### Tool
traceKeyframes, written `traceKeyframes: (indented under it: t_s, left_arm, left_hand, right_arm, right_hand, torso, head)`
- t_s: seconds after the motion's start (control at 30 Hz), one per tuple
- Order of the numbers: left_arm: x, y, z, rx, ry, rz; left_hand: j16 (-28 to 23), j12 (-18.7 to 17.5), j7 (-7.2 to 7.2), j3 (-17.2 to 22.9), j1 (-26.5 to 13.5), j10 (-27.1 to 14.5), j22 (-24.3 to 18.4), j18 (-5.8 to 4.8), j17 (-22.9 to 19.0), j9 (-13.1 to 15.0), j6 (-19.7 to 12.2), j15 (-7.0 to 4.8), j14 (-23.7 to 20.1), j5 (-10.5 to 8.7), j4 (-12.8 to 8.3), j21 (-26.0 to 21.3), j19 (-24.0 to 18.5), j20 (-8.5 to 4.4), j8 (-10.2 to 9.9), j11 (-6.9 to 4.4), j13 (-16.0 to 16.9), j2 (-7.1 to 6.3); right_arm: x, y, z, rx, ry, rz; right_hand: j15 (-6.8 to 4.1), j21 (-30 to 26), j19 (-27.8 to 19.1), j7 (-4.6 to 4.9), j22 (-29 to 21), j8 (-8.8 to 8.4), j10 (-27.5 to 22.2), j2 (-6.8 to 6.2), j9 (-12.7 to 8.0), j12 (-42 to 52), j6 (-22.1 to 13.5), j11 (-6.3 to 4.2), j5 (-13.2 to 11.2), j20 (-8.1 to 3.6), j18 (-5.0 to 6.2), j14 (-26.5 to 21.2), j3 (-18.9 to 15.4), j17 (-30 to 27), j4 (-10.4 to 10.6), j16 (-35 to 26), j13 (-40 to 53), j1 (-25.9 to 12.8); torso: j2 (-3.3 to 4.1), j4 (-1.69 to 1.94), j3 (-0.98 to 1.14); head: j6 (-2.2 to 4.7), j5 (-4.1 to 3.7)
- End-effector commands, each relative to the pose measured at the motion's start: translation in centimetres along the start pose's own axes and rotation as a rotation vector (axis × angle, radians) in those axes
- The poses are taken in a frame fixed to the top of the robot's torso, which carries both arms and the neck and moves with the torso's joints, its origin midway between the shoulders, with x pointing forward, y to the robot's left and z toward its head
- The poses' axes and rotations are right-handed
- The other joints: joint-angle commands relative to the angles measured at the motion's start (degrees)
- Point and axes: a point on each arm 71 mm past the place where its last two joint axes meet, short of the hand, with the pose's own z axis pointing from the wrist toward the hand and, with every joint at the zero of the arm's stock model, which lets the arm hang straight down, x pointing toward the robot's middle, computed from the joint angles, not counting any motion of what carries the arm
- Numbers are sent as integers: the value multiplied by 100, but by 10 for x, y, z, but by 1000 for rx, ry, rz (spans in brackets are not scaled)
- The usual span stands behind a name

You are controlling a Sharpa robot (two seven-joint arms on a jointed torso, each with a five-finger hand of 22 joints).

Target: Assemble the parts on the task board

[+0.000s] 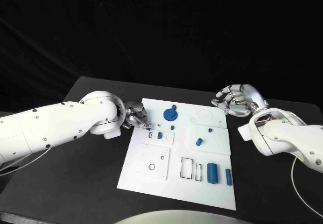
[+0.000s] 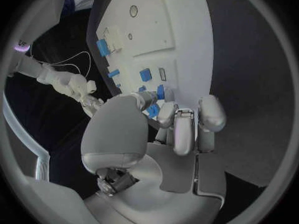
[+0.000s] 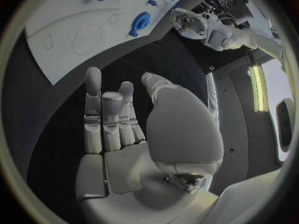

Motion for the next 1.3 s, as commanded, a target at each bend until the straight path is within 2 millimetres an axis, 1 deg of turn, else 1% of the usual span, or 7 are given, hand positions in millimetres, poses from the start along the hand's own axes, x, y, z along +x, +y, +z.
traceKeyframes:
  t_s: [0.03, 0.23, 0.53, 0.73, 1.3]
  left_arm:
    - [4, -3, 1, 14, -12, 41]
    - [10, -5, 3, 12, 1, 60]
    - [13, -5, 4, 8, 20, 81]
    - [14, -6, 4, 7, 36, 93]
    - [18, -9, 3, 13, 68, 112]
  left_hand:
    - [27, 21, -77, 711, -8, 45, 7, -73, 778, 194, 63, 14, 433, -4, -672, 28, 41, -8, 24, 13, 6, -47]
    - [27, 18, -79, 717, -17, 44, -3, -71, 779, 196, 67, 13, 434, -6, -669, 24, 36, -9, 30, 11, -1, -51]
    - [26, 27, -83, 725, -31, 58, 3, -72, 776, 200, 74, 11, 433, -10, -664, 27, 40, -10, 41, 9, 17, -59]
    - [27, 21, -86, 729, -43, 53, -1, -71, 778, 203, 78, 9, 434, -15, -660, 26, 38, -11, 48, 7, 2, -68]
    - [24, 28, -92, 736, -53, 64, -3, -71, 772, 208, 82, 7, 433, -21, -664, 25, 37, -13, 60, 2, 21, -85]
  right_arm:
    - [2, 1, 0, -13, 17, -2]
    - [2, 1, 0, -13, 17, -2]
    - [2, 1, -1, -12, 17, -2]
    - [1, 1, -1, -12, 17, -2]
    - [1, 1, -1, -13, 17, -1]
  right_hand:
    - [-7, -33, 44, 13, -7, 37, -25, -3, -8, 7, -46, -9, 1, 10, 113, -3, 19, 3, 1, -21, -6, -39]
    - [-7, -33, 44, 13, -7, 37, -25, -3, -8, 7, -46, -9, 1, 10, 113, -3, 19, 3, 1, -21, -6, -39]
    - [-7, -33, 44, 13, -7, 37, -25, -3, -8, 7, -46, -9, 1, 10, 113, -3, 19, 3, 1, -21, -6, -39]
    - [-7, -33, 44, 13, -7, 37, -25, -3, -8, 7, -46, -9, 1, 10, 113, -3, 19, 3, 1, -21, -6, -39]
    - [-7, -33, 44, 13, -7, 37, -25, -3, -8, 7, -46, -9, 1, 10, 113, -3, 19, 3, 1, -21, -6, -39]
  torso:
    - [10, -2, 2]
    - [11, -10, 3]
    - [7, -2, 9]
    - [4, -5, 4]
    - [5, -3, 6]
  head:
    - [-13, 0]
    - [-27, -8]
    - [-51, -10]
    - [-63, -8]
    - [-75, -6]
